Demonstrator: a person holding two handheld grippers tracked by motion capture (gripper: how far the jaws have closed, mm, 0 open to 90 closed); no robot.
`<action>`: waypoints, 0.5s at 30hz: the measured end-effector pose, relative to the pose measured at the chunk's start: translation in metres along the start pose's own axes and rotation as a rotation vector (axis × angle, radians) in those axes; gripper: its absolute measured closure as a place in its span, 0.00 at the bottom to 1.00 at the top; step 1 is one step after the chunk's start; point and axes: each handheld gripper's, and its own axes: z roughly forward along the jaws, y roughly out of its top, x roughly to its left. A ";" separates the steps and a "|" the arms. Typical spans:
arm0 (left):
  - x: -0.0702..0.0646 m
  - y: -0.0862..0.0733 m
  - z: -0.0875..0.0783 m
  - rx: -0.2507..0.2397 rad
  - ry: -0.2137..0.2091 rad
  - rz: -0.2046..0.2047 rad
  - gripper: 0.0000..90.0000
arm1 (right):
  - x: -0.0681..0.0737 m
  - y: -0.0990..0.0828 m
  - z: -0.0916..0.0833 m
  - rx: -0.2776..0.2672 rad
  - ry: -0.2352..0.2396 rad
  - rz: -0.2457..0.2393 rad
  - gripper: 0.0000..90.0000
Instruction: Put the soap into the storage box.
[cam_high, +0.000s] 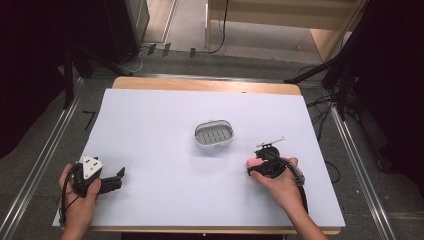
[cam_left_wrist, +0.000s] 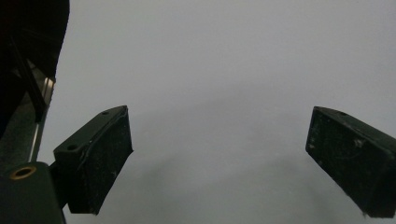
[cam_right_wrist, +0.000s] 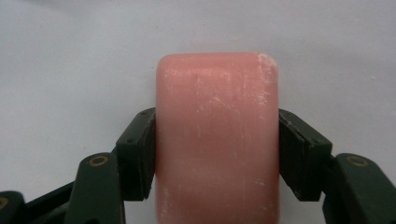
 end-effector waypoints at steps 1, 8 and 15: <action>0.000 0.000 0.000 0.001 -0.001 0.001 0.08 | 0.000 0.000 0.000 0.000 0.000 0.000 0.43; 0.000 0.000 0.000 0.001 0.000 0.001 0.09 | 0.002 0.002 0.000 0.007 0.009 -0.075 0.43; 0.000 0.000 0.000 0.001 0.000 0.001 0.08 | 0.006 0.005 0.001 0.018 0.054 -0.154 0.43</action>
